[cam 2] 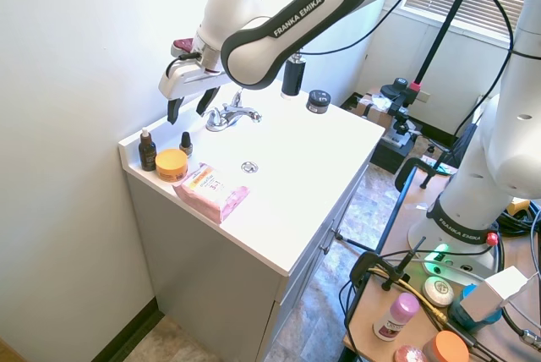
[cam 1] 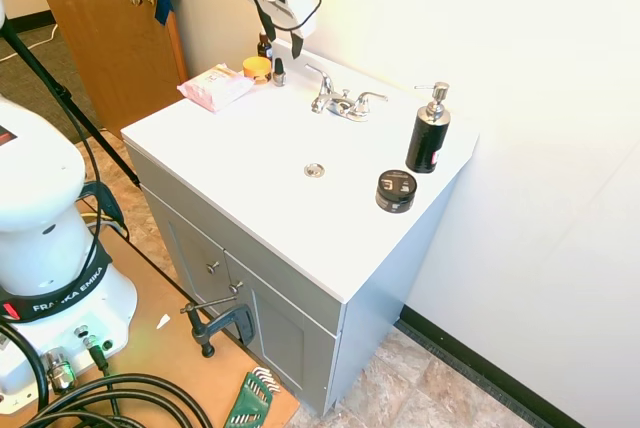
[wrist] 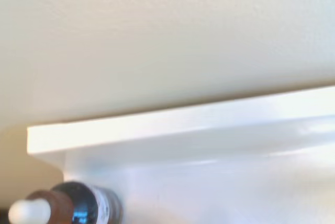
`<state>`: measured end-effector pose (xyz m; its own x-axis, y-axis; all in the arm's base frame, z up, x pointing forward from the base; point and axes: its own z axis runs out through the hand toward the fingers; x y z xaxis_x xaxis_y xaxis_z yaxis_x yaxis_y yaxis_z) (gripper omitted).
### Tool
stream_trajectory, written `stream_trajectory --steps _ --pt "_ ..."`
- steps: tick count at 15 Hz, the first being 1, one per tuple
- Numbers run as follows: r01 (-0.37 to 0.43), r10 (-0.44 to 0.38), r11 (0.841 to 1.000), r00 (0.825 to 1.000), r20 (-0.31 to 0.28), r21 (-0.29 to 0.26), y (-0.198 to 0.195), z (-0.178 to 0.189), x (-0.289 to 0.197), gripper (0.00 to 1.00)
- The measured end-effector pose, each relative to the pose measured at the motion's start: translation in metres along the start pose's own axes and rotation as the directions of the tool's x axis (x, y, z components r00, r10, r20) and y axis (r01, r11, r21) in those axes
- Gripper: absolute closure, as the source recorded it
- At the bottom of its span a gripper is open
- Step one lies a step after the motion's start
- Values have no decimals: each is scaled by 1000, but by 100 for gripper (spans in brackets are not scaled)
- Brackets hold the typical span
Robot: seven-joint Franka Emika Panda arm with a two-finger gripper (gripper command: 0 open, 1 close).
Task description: Turn on the hot water
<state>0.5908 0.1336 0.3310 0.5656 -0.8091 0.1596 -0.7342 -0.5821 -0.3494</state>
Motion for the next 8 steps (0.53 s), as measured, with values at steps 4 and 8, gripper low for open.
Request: stream_trajectory --steps 4,8 --pt "-8 8 1000 999 -50 -4 3 13 20 0" --pt "-41 40 999 999 -32 -13 6 23 21 0"
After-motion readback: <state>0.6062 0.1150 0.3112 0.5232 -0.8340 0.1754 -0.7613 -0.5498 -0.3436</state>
